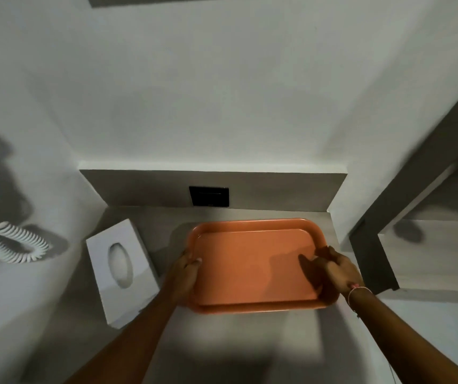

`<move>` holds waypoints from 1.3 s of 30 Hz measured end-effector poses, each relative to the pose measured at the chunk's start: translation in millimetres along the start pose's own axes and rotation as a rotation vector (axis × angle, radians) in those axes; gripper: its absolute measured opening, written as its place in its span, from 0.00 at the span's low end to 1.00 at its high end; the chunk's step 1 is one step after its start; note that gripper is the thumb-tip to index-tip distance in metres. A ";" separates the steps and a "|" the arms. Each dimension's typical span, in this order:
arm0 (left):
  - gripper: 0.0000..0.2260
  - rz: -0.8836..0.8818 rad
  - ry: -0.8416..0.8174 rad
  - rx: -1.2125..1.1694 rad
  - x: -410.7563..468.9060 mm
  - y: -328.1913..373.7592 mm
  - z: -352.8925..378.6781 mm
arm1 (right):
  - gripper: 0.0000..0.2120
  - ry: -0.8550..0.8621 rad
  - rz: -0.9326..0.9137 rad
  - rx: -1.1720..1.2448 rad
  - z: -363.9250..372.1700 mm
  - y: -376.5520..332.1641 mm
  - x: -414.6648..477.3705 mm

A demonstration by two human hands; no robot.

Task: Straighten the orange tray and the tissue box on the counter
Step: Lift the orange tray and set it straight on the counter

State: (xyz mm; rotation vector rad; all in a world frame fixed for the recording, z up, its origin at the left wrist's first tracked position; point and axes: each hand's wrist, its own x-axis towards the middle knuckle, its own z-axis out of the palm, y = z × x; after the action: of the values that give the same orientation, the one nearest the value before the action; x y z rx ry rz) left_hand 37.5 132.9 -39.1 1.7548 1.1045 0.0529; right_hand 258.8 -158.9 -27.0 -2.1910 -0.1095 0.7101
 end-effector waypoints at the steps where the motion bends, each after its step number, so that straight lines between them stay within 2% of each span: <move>1: 0.17 0.012 -0.014 0.012 10.6 1.7 -3.8 | 0.04 0.011 0.008 0.005 3.4 -2.5 2.1; 3: 0.15 0.043 -0.054 0.032 25.4 7.2 -9.7 | 0.05 0.035 0.026 0.012 8.7 -6.4 5.9; 6: 0.19 0.066 -0.112 0.049 43.6 13.0 -12.2 | 0.08 0.072 0.054 0.008 14.4 -12.3 13.7; 12: 0.10 0.061 -0.128 0.069 56.5 14.0 -8.5 | 0.09 0.098 0.066 -0.015 22.6 -17.5 23.2; 20: 0.16 0.022 -0.159 0.077 58.1 12.0 -6.8 | 0.10 0.083 0.050 -0.070 29.7 -10.6 29.2; 23: 0.24 0.142 -0.155 0.301 46.4 9.3 -3.9 | 0.20 0.097 -0.009 -0.137 34.0 -7.8 20.7; 26: 0.28 0.329 -0.059 0.595 9.1 -12.5 5.8 | 0.30 0.111 -0.197 -0.330 46.4 9.7 -11.5; 30: 0.29 0.520 0.030 0.815 -54.2 -56.3 22.5 | 0.36 -0.014 -0.381 -0.592 73.4 51.0 -60.8; 33: 0.29 0.536 0.008 0.875 -70.6 -76.2 27.5 | 0.36 -0.028 -0.394 -0.743 79.7 69.4 -71.0; 39: 0.30 0.491 -0.048 0.961 -56.2 -71.2 27.7 | 0.37 -0.009 -0.366 -0.783 82.2 70.8 -64.5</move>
State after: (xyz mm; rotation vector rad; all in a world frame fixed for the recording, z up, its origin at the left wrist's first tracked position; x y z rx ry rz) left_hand -27.1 78.6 -82.2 2.8388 0.6510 -0.2606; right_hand 150.8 -169.8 -91.5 -2.7781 -0.8978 0.5087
